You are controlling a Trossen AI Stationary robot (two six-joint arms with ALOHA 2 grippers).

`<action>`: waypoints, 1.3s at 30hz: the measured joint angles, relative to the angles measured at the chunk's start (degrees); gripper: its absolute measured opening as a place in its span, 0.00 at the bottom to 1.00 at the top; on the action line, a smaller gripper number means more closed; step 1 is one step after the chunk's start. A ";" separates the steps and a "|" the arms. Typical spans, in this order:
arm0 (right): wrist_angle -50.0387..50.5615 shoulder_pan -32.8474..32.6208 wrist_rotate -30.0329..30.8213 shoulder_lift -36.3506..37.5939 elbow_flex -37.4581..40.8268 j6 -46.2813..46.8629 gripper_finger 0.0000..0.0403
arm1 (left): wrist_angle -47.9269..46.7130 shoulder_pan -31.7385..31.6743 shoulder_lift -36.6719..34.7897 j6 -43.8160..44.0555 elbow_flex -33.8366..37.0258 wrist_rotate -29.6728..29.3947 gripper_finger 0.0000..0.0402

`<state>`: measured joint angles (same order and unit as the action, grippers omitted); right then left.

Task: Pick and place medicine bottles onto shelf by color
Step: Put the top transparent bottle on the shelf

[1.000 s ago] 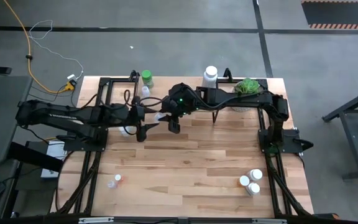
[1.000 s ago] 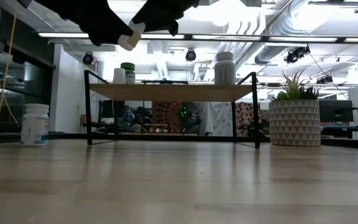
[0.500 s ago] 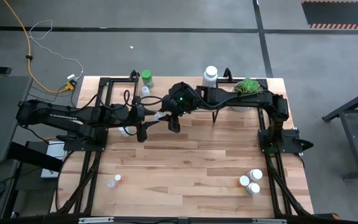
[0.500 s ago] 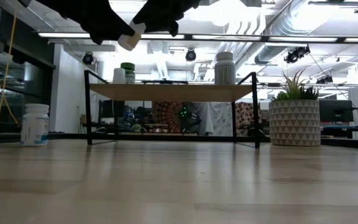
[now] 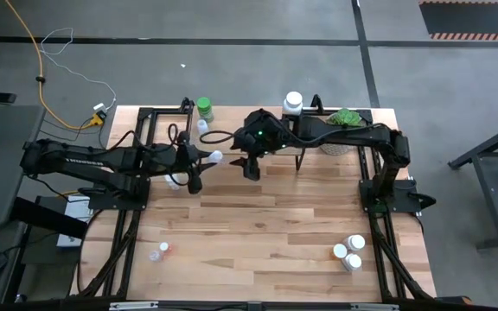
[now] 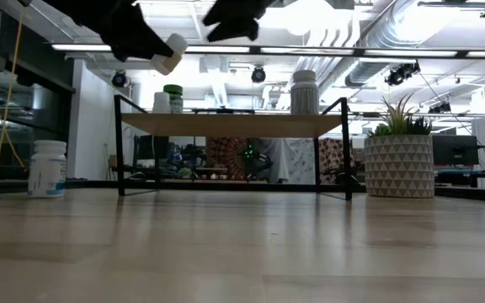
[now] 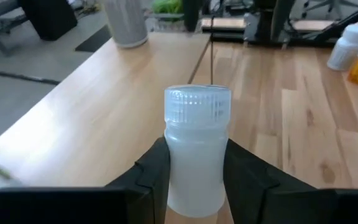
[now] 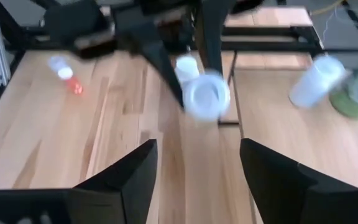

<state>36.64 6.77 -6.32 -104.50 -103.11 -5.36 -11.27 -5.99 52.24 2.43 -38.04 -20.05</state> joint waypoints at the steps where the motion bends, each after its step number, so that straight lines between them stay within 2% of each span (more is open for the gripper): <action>1: 1.79 0.18 0.18 0.45 0.00 -0.07 0.55 | -0.84 -0.01 -0.61 0.35 0.00 -0.26 0.26; 5: 7.85 0.38 3.03 2.69 1.73 0.32 0.55 | -1.97 0.01 -3.97 1.96 0.00 -0.76 0.26; 8: 6.83 -0.13 4.16 6.16 8.27 0.62 0.55 | -2.71 0.01 -7.34 3.28 0.00 -1.50 0.25; 14: -5.33 -1.80 9.28 20.45 29.53 5.86 0.55 | -0.66 0.04 -14.32 7.23 2.77 -4.42 0.25; 18: -15.07 -3.60 13.34 30.07 40.63 10.50 0.55 | 4.81 0.06 -17.68 10.85 8.59 -10.46 0.25; 22: -20.81 -5.31 16.16 36.58 46.85 12.62 0.55 | 12.75 0.94 -18.12 14.77 15.07 -18.13 0.25; 28: -23.11 -6.44 19.58 39.78 48.76 13.03 0.56 | 23.30 3.84 -11.74 15.65 18.16 -28.12 0.25; 34: -25.02 -6.41 19.85 39.22 48.79 12.89 0.56 | 32.78 7.05 -0.61 16.92 18.10 -40.65 0.25; 39: -25.20 -6.41 19.86 39.24 48.83 12.89 0.56 | 35.85 9.27 9.31 17.40 15.06 -46.88 0.25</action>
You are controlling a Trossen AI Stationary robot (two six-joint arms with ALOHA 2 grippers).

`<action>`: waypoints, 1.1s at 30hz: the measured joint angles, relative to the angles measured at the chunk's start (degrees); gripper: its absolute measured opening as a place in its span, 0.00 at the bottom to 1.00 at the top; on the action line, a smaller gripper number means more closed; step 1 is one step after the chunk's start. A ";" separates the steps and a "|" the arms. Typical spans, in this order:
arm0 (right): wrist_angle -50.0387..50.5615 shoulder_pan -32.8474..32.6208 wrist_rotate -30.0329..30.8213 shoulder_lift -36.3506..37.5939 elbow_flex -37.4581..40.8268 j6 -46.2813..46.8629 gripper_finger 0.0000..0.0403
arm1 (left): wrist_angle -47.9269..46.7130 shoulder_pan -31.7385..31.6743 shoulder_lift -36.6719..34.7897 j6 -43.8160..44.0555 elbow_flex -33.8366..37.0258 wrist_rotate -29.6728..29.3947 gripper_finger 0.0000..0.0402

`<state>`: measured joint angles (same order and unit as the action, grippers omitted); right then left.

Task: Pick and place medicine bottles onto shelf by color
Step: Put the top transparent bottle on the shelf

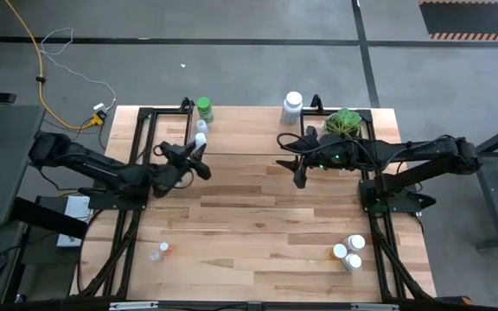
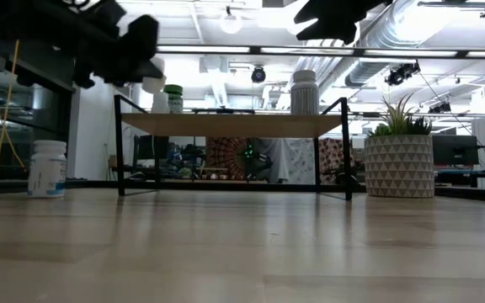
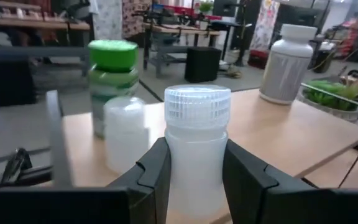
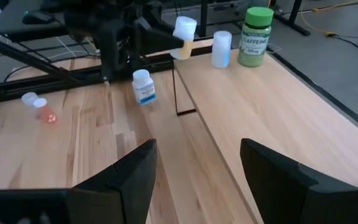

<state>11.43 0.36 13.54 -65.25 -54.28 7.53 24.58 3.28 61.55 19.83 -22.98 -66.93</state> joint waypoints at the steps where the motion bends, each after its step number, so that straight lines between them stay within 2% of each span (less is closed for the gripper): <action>1: -0.09 0.00 0.00 0.00 0.00 0.00 0.56 | 0.16 0.29 1.68 -0.60 -1.34 -0.92 0.25; 6: -0.29 0.00 0.00 0.00 0.00 0.15 0.56 | 0.26 0.52 8.97 -2.20 -6.28 -7.53 0.25; 15: -0.36 0.00 0.00 0.00 0.00 0.17 0.56 | 0.19 1.54 17.08 10.70 -7.02 -17.58 0.26; 23: -0.36 0.00 0.02 0.00 0.00 0.16 0.56 | 0.13 1.12 21.09 14.56 -7.01 -17.34 0.26; 33: -0.36 0.00 0.02 -0.02 -0.02 0.15 0.56 | 0.11 -1.93 21.82 13.59 -7.00 -17.19 0.28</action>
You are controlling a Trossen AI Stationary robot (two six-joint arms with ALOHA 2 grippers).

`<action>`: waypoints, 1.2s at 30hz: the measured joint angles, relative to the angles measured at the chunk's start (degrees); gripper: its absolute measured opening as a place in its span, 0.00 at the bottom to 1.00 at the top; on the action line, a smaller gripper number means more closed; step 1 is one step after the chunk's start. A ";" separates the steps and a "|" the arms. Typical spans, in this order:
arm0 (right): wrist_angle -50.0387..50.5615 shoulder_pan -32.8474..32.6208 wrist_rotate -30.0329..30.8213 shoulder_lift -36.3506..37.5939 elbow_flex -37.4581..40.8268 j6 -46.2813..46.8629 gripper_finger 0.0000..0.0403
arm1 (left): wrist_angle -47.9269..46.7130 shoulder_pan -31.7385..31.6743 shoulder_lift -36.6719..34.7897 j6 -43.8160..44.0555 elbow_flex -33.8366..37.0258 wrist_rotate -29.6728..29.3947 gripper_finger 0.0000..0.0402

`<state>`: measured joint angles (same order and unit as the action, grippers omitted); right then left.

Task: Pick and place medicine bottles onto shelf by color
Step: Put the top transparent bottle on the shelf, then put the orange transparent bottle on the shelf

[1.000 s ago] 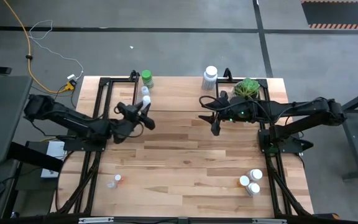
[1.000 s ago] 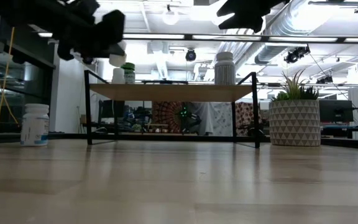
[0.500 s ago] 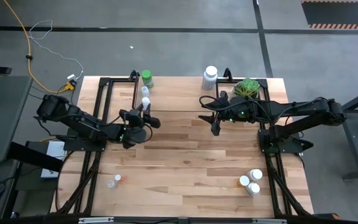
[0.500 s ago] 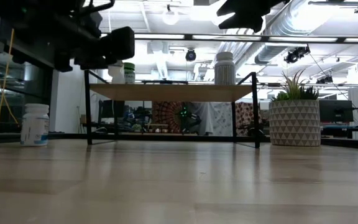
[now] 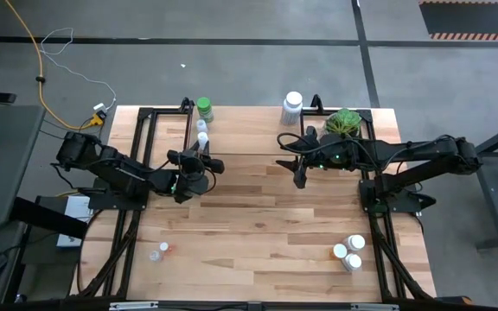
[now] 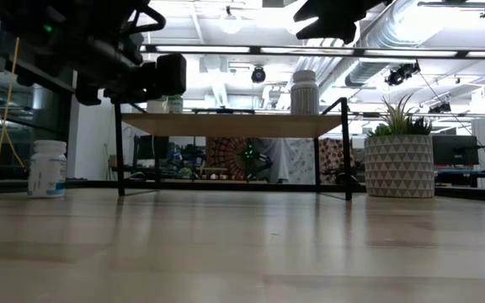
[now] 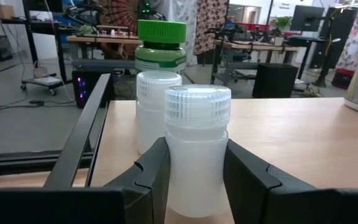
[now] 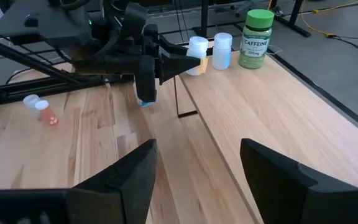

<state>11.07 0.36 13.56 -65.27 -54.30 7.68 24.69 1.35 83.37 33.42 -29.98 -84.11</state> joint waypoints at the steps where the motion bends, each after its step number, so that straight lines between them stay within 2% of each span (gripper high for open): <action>1: 0.00 0.00 0.00 0.00 0.00 -0.02 0.56 | 0.00 -0.16 0.00 -0.29 0.00 0.34 0.28; 15: 0.00 0.00 0.00 0.00 0.00 -0.04 0.56 | -0.01 -0.21 0.00 -2.18 -0.02 0.98 0.49; 23: 0.00 0.00 0.00 0.00 0.00 -0.13 0.55 | 0.87 0.54 -0.22 -6.86 0.00 0.95 0.63; 29: 0.00 0.00 0.00 -0.03 -0.02 -0.06 0.55 | 1.37 0.96 -3.79 -11.27 0.00 0.70 0.71; 36: 0.00 0.00 0.00 -0.03 -0.04 -0.13 0.55 | 3.55 1.45 -12.99 -23.24 0.00 -0.85 0.76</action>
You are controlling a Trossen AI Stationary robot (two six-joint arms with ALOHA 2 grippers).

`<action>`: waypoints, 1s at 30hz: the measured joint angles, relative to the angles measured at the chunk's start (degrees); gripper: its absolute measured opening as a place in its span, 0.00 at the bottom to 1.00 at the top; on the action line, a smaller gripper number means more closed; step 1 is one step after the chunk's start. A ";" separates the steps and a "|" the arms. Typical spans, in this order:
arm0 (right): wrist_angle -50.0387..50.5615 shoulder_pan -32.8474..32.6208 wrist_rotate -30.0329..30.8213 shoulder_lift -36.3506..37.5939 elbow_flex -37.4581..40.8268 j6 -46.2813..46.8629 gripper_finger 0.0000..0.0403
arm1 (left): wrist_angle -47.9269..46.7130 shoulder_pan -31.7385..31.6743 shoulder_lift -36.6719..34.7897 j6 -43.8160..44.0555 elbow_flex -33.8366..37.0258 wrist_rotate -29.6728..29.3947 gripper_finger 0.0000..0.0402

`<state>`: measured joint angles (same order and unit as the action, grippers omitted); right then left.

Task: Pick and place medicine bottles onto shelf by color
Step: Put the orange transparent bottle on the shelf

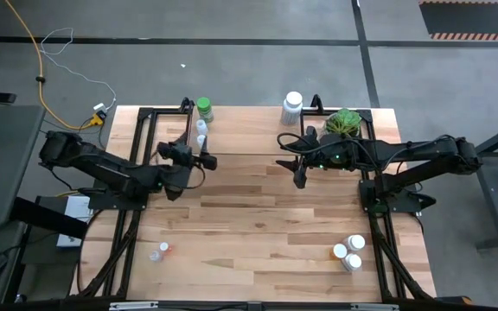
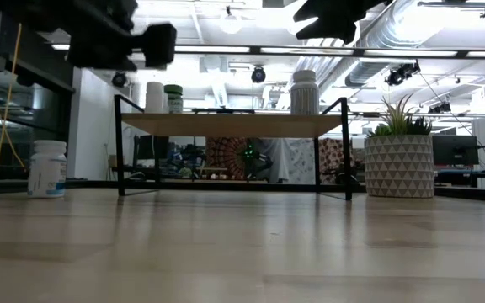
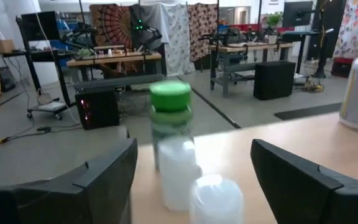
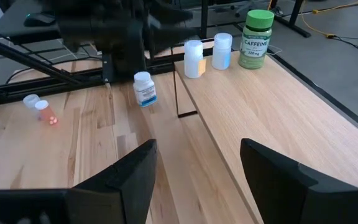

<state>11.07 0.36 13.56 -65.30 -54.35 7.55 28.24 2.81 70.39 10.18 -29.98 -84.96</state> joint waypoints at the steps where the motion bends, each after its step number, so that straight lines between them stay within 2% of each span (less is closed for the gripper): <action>1: 0.00 0.00 0.00 0.00 0.00 0.00 0.55 | 0.82 -0.02 -1.63 -2.58 0.00 0.31 0.76; 3: 0.02 0.00 -0.02 0.00 0.00 -0.02 0.55 | 3.49 0.02 -5.09 -7.93 0.00 2.12 0.76; 5: 0.41 0.00 -0.35 0.02 0.00 -0.09 0.55 | 5.60 0.46 -8.80 -12.46 0.00 8.51 0.76; 8: 2.60 -0.02 -2.17 0.56 0.00 -0.48 0.55 | 3.89 1.37 -15.22 -16.33 0.00 28.06 0.76; 11: 7.12 -0.45 -4.52 1.62 0.00 0.29 0.55 | -2.29 1.84 -21.38 -14.38 0.00 47.63 0.76; 13: 10.43 -1.44 -5.13 2.31 0.00 1.43 0.55 | -7.31 1.88 -25.16 -11.46 0.00 57.59 0.76; 15: 13.29 -3.19 -5.12 3.07 0.00 2.12 0.55 | -11.99 1.88 -28.07 -8.85 0.00 63.94 0.76; 20: 11.61 -9.49 -0.25 6.53 4.55 3.85 0.55 | -14.35 2.26 -33.08 -7.34 2.93 69.90 0.76; 25: 1.94 -15.03 7.61 11.99 14.20 8.53 0.55 | -11.02 3.64 -36.50 -7.95 6.63 69.56 0.76; 30: -3.35 -16.17 8.79 15.24 17.68 12.05 0.55 | -9.83 3.74 -37.91 -8.27 7.41 69.42 0.76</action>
<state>7.72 -15.81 22.35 -50.06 -36.67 19.60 18.41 6.55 32.47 1.91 -22.57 -15.54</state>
